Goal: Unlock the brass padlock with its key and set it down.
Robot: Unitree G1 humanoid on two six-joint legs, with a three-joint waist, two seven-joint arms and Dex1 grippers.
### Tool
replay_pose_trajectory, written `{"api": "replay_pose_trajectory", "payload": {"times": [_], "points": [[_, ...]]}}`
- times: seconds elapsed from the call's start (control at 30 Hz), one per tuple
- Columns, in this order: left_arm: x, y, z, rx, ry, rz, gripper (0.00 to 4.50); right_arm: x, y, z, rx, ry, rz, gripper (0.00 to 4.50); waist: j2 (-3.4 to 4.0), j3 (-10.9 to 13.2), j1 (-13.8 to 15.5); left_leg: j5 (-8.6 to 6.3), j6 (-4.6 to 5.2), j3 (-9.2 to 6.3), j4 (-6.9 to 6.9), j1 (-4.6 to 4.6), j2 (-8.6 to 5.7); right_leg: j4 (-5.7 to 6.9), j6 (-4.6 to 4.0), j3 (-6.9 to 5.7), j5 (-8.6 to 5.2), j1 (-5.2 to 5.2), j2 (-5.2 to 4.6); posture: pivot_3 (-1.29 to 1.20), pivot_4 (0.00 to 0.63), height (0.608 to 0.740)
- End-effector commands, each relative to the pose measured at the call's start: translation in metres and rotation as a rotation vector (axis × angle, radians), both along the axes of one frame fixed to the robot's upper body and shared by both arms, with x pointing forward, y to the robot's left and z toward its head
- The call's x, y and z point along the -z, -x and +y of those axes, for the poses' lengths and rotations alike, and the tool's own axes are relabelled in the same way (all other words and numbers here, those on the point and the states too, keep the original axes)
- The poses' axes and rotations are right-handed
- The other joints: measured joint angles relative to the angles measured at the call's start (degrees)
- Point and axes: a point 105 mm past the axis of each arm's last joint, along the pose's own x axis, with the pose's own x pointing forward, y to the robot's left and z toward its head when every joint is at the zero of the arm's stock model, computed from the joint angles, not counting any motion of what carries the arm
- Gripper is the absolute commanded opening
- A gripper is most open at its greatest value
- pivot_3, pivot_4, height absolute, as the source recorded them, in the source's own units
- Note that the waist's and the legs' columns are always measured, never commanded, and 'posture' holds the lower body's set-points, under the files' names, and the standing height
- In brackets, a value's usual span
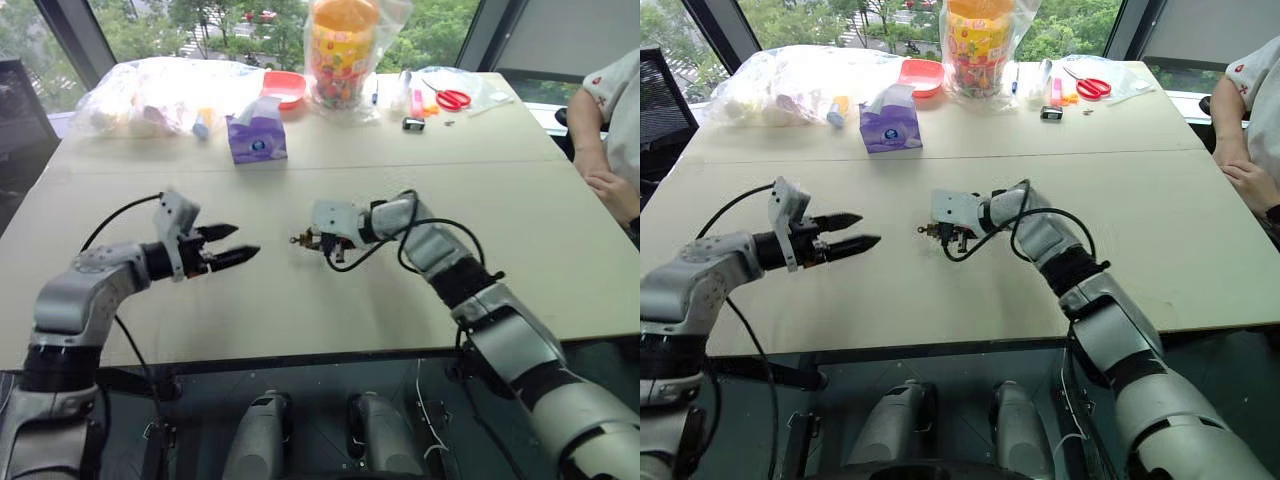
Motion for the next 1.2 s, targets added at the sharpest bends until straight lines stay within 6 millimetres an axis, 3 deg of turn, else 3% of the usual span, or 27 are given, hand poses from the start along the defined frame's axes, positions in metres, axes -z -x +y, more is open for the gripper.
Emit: {"api": "replay_pose_trajectory", "payload": {"times": [0.03,0.2,0.33,0.5,0.67,1.1,1.2], "points": [[-0.025,-0.007,-0.008,0.075,0.120,-0.026,3.99,-0.047,0.009,0.002,-0.051,-0.076,-0.237,0.70,0.00,0.00,-0.14,0.00,0.00,0.00,0.00,0.01,0.00,0.06,0.05,0.00,0.00,0.00,0.01,0.00,0.150,0.740],[-0.036,-0.029,-0.028,0.145,0.203,-0.016,3.99,-0.069,0.015,0.006,-0.039,-0.149,-0.352,0.70,-0.01,0.00,-0.27,0.02,-0.02,0.09,0.00,0.15,-0.01,0.36,0.12,-0.01,-0.05,-0.02,0.12,0.00,0.150,0.740],[-0.039,-0.036,-0.040,0.208,0.239,-0.001,3.99,-0.079,0.016,0.008,-0.018,-0.179,-0.381,0.70,-0.01,0.00,-0.19,0.08,-0.10,0.15,0.03,0.14,-0.01,0.40,0.12,0.00,-0.05,-0.02,0.12,0.00,0.150,0.740],[-0.040,-0.041,-0.051,0.253,0.245,0.003,2.39,-0.082,0.018,0.008,-0.006,-0.181,-0.402,0.70,-0.02,0.00,-0.02,0.08,-0.09,0.15,0.05,0.12,0.00,0.39,0.12,0.00,-0.04,-0.01,0.10,0.00,0.150,0.740],[-0.042,-0.044,-0.054,0.262,0.260,0.002,0.14,-0.083,0.020,0.007,-0.001,-0.186,-0.402,0.70,-0.02,0.00,-0.06,0.08,-0.09,0.08,0.06,0.10,0.01,0.38,0.12,0.00,-0.05,-0.01,0.09,0.00,0.150,0.740],[-0.041,-0.048,-0.054,0.241,0.257,-0.009,0.06,-0.080,0.024,0.009,-0.009,-0.180,-0.387,0.70,-0.02,0.00,-0.03,0.08,-0.08,-0.03,0.06,0.10,0.01,0.39,0.12,0.00,-0.04,-0.02,0.09,0.00,0.150,0.740],[-0.033,-0.053,-0.058,0.213,0.100,-0.118,0.06,-0.078,0.025,0.010,-0.017,-0.173,-0.380,0.70,-0.02,0.00,0.01,0.08,-0.08,-0.04,0.07,0.10,0.01,0.39,0.12,0.00,-0.04,-0.01,0.09,0.00,0.150,0.740]]}}
